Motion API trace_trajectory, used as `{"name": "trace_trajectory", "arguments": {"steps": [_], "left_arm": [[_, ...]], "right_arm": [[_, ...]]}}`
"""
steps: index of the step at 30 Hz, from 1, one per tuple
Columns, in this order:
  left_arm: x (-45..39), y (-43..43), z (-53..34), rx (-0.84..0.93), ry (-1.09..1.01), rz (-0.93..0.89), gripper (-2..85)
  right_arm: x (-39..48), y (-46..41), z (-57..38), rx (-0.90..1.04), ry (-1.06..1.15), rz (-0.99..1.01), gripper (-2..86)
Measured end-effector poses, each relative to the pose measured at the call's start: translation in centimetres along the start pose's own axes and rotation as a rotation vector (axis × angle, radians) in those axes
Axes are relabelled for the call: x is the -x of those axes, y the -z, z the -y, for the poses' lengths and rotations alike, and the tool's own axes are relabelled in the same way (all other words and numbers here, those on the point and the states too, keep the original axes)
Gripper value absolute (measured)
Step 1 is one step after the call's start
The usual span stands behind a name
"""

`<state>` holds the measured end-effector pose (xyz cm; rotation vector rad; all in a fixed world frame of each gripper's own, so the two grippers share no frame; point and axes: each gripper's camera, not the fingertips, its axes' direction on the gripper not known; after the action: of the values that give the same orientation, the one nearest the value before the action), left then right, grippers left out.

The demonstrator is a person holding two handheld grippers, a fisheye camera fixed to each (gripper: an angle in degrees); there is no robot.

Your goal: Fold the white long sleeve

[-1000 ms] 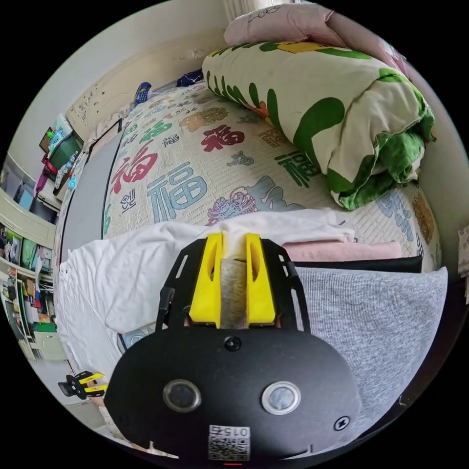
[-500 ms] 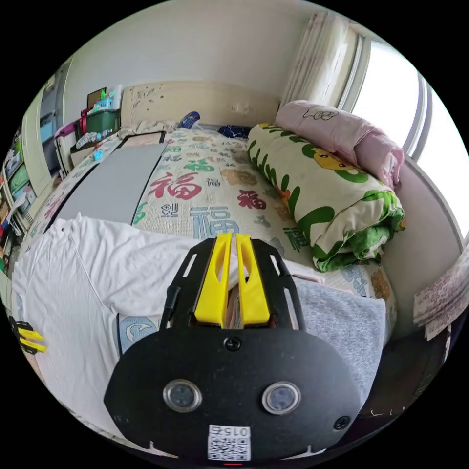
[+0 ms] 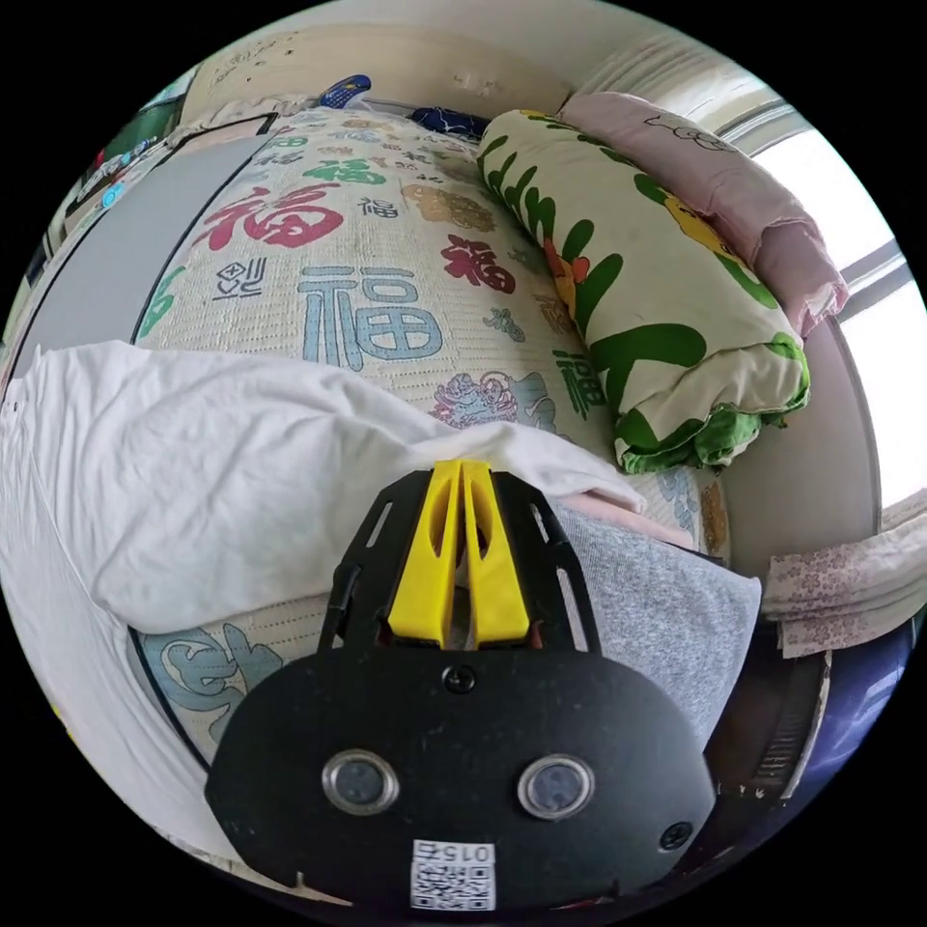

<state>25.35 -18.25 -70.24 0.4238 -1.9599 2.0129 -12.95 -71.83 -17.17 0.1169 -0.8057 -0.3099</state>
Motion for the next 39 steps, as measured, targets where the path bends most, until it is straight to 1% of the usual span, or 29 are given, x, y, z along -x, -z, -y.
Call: {"name": "trace_trajectory", "arguments": {"steps": [1,3,5,6,7,8,9,10,12,13,14,15,16,18,21,23,25,27,28,29,30,31,32,33,34,36,37,39], "left_arm": [[0.2,0.1,-0.2,-0.003,0.002,-0.002,5.0],[0.8,0.7,-0.9,-0.020,0.011,-0.007,4.6],[1.3,1.4,-1.4,-0.042,0.020,-0.005,4.3],[1.6,1.8,-1.8,-0.059,0.024,0.000,4.1],[1.8,2.1,-1.9,-0.067,0.025,0.002,4.0],[2.1,2.5,-2.3,-0.082,0.027,0.005,3.7],[2.4,2.9,-2.5,-0.092,0.031,0.005,3.5],[2.5,3.1,-2.7,-0.095,0.033,0.004,3.5],[3.0,3.7,-3.0,-0.100,0.038,-0.001,3.3],[3.0,3.8,-3.1,-0.101,0.038,-0.002,3.2],[3.1,4.1,-3.2,-0.103,0.034,-0.004,3.2],[3.2,4.4,-3.3,-0.106,0.030,-0.006,3.2],[3.2,4.6,-3.3,-0.108,0.028,-0.006,3.2],[3.3,5.1,-3.4,-0.104,0.020,-0.005,3.2],[3.9,5.7,-3.3,-0.096,0.023,-0.015,3.2],[4.2,6.3,-3.3,-0.099,0.027,-0.021,3.1],[4.4,7.1,-3.2,-0.112,0.031,-0.018,3.1],[4.6,8.6,-3.1,-0.140,0.035,-0.011,3.2],[4.6,9.1,-3.1,-0.149,0.037,-0.010,3.3],[4.7,9.9,-3.1,-0.169,0.043,-0.005,3.4],[4.9,10.8,-3.0,-0.188,0.052,0.007,3.7],[4.9,11.3,-3.0,-0.195,0.055,0.014,3.9],[5.0,12.2,-2.8,-0.205,0.059,0.038,4.4],[4.9,13.2,-2.7,-0.211,0.061,0.072,5.2],[4.9,13.7,-2.5,-0.213,0.060,0.090,5.6],[4.2,15.3,-1.8,-0.194,0.035,0.166,8.1],[4.0,15.6,-1.6,-0.180,0.020,0.181,9.2],[3.1,16.1,-0.4,-0.086,-0.038,0.254,13.8]], "right_arm": [[-0.1,0.5,-0.2,-0.031,-0.012,0.014,-0.9],[-0.6,3.6,-1.7,-0.194,-0.051,0.138,-0.9],[-0.6,6.8,-3.0,-0.316,-0.060,0.231,-0.9],[-0.2,9.0,-4.0,-0.393,-0.056,0.247,-0.8],[0.1,10.0,-4.5,-0.424,-0.049,0.231,-0.8],[0.8,11.0,-4.9,-0.444,-0.054,0.150,-0.6],[1.2,10.9,-4.7,-0.407,-0.044,0.104,-0.2],[1.3,10.3,-4.4,-0.361,-0.027,0.112,0.1],[2.1,6.3,-3.2,-0.131,0.037,0.185,4.1],[2.4,5.3,-3.2,-0.093,0.045,0.180,6.7],[3.3,3.4,-3.2,-0.032,0.069,0.132,11.8],[4.1,1.9,-3.6,-0.012,0.088,0.058,11.6],[4.4,1.4,-3.7,-0.017,0.091,0.018,11.5],[5.6,0.0,-4.3,-0.039,0.089,-0.124,7.0],[7.1,-0.9,-4.7,-0.009,0.145,-0.199,3.9],[6.7,0.0,-5.1,-0.026,0.103,-0.178,2.6],[5.6,2.5,-6.3,-0.112,0.051,-0.117,1.1],[4.5,8.1,-9.0,-0.291,0.013,-0.008,0.1],[4.4,9.7,-9.9,-0.339,0.022,0.031,-0.1],[4.7,13.3,-12.1,-0.450,0.055,0.123,-0.2],[5.3,17.1,-15.0,-0.560,0.110,0.256,-0.3],[5.7,18.9,-16.8,-0.611,0.155,0.344,-0.2],[7.1,22.4,-20.8,-0.691,0.303,0.532,-0.2],[9.1,25.1,-25.1,-0.742,0.479,0.656,0.0],[10.3,26.0,-27.2,-0.754,0.560,0.689,0.1],[15.0,27.5,-34.8,-0.720,0.821,0.696,1.1],[16.0,27.4,-36.2,-0.702,0.864,0.696,1.4],[18.4,26.3,-39.8,-0.594,1.007,0.748,3.3]]}}
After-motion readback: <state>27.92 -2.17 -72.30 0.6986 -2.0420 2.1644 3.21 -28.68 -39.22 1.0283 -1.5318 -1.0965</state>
